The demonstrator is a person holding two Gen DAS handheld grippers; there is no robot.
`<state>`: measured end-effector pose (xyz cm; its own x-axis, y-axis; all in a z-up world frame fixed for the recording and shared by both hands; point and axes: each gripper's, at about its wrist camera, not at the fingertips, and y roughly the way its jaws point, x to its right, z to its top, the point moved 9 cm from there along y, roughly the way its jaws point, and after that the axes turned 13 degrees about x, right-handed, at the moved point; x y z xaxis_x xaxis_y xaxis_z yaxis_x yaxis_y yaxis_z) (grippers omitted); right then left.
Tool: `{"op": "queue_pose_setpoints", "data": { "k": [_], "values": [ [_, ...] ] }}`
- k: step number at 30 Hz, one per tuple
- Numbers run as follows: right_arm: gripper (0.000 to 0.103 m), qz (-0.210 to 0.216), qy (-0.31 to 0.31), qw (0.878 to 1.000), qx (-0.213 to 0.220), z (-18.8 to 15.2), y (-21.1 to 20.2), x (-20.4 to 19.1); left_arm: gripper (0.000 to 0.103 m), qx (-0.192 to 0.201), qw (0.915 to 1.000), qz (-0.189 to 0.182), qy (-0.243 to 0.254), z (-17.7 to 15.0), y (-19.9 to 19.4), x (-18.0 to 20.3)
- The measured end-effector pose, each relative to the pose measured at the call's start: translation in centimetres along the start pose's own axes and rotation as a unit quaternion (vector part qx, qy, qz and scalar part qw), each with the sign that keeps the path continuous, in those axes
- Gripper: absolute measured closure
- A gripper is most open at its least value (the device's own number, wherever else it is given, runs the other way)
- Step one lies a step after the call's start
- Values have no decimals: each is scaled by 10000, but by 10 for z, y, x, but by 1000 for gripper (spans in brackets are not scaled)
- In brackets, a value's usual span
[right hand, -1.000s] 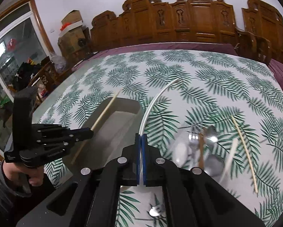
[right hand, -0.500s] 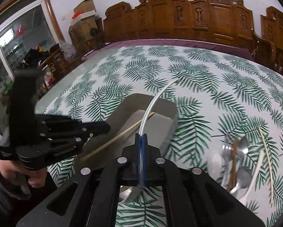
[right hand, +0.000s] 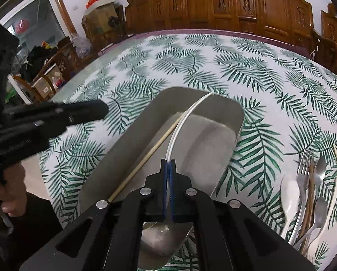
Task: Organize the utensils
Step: 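Carry the chopstick into the grey tray with the left tool while the right tool drops the white spoon in, then move both tools back over the utensil pile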
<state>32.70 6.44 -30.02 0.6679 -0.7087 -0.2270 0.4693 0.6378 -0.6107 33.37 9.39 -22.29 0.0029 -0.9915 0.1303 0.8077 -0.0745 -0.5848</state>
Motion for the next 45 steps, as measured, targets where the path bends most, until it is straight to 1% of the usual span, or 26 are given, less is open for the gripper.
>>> {"op": "queue_pose_setpoints", "data": {
  "k": [4,5,6,8,10,12,13,15,16,18,20,22,23,24,25,29,33,37,39,42,43,44,45],
  "values": [
    [98,-9,21,10000,42,0,-8,3,98,8,10000,-53,9,0,0,4],
    [98,-32,19,10000,73,0,-12,7,94,12,10000,-66,14,0,-1,6],
    [98,-60,33,9999,119,1,-19,10,82,28,10000,-73,25,0,-1,9],
    [98,-152,75,9996,206,1,-34,21,71,88,9999,-79,48,2,-3,13],
    [98,-309,81,9991,262,1,-46,34,68,128,9998,-158,38,4,-4,20],
    [98,-512,115,9981,337,1,-64,52,60,147,9996,-257,41,5,-5,30],
    [98,-609,133,9974,375,1,-72,61,58,154,9995,-281,71,5,-5,35],
    [98,-877,159,9951,440,0,-90,83,50,177,9992,-339,151,5,-5,46],
    [98,-987,178,9939,464,0,-97,93,48,182,9990,-368,177,5,-5,51],
    [98,-1214,238,9910,509,-3,-109,113,41,179,9986,-434,231,4,-4,61],
    [98,-1462,317,9872,546,-7,-120,134,36,175,9981,-504,300,2,-3,72],
    [97,-1686,354,9835,544,-13,-126,151,36,139,9976,-554,381,-2,-1,81],
    [95,-1834,355,9810,525,-17,-128,161,36,126,9975,-567,410,-3,0,85],
    [90,-1922,396,9793,499,-23,-128,169,33,115,9973,-584,435,-5,1,88],
    [86,-1957,447,9785,477,-28,-129,175,33,110,9970,-610,463,-6,2,93],
    [84,-2090,638,9753,315,-51,-121,196,33,66,9965,-681,474,-9,6,103],
    [73,-2178,684,9735,145,-64,-110,207,33,14,9960,-730,514,-13,9,114],
    [72,-2174,743,9732,49,-72,-102,213,33,-45,9950,-793,602,-20,12,126],
    [72,-2221,654,9728,-58,-75,-98,216,33,-53,9946,-813,642,-22,13,130],
    [73,-2316,401,9719,-106,-76,-95,216,33,-89,9939,-842,708,-27,14,138],
    [73,-2306,449,9720,-97,-76,-95,217,33,-102,9936,-860,729,-29,15,140],
    [74,-2307,476,9718,-84,-76,-96,217,33,-107,9933,-874,742,-30,15,143],
    [83,-2348,463,9709,-83,-76,-97,219,33,-108,9931,-888,757,-31,15,145]
  ]
}}
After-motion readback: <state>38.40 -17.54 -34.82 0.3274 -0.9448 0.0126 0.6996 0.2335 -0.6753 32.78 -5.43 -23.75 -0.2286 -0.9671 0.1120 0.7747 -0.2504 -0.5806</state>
